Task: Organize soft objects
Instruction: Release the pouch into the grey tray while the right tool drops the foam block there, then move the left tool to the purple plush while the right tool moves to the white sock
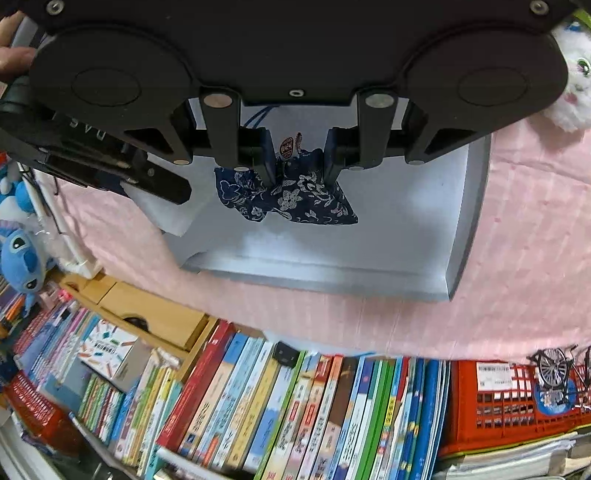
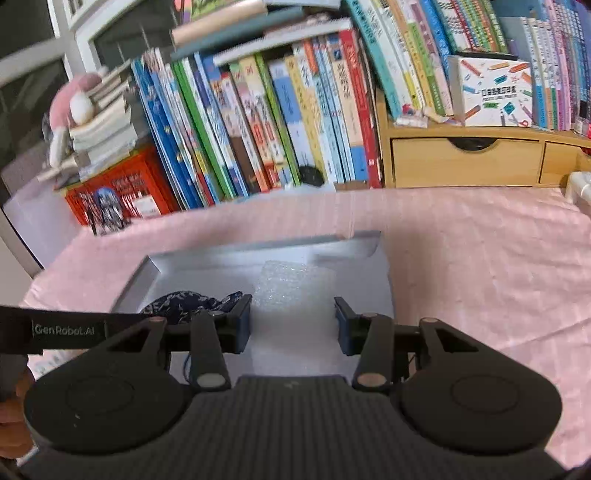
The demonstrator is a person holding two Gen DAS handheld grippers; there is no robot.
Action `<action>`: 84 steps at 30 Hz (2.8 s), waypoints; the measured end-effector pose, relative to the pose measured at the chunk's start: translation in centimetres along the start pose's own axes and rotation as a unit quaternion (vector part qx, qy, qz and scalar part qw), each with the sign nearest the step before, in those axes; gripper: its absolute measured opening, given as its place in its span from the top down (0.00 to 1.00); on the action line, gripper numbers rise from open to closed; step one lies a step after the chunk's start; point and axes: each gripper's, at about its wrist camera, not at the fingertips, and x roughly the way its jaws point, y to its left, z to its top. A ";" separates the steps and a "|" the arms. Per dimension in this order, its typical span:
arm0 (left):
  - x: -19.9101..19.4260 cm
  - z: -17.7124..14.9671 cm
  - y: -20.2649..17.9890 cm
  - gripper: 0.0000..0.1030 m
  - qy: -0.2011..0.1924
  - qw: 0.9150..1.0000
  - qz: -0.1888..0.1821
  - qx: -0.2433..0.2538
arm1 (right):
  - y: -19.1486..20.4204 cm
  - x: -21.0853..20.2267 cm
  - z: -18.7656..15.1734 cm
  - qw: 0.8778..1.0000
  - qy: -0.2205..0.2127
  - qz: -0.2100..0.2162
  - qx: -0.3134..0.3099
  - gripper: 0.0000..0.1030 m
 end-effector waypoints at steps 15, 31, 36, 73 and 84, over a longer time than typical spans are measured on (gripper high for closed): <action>1.7 -0.8 0.1 0.75 0.019 1.000 0.001 0.006 | 0.7 1.4 -0.4 1.000 0.019 -0.003 -0.018 0.52; -1.7 -0.9 -0.6 0.48 -0.020 0.999 0.011 0.037 | 0.8 -0.2 -0.3 1.000 -0.001 -0.003 -0.017 0.34; -3.8 -1.6 -0.6 0.37 -0.042 0.998 0.009 0.050 | 0.7 -2.0 -0.3 1.000 -0.021 0.003 -0.017 0.31; -15.7 -20.6 0.7 0.15 -0.153 0.980 -0.061 0.112 | 4.0 -17.7 -15.0 0.979 -0.187 -0.041 -0.075 0.11; -14.3 -24.0 1.0 0.10 -0.197 0.974 0.031 0.110 | 4.2 -17.5 -18.7 0.978 -0.184 -0.065 -0.076 0.08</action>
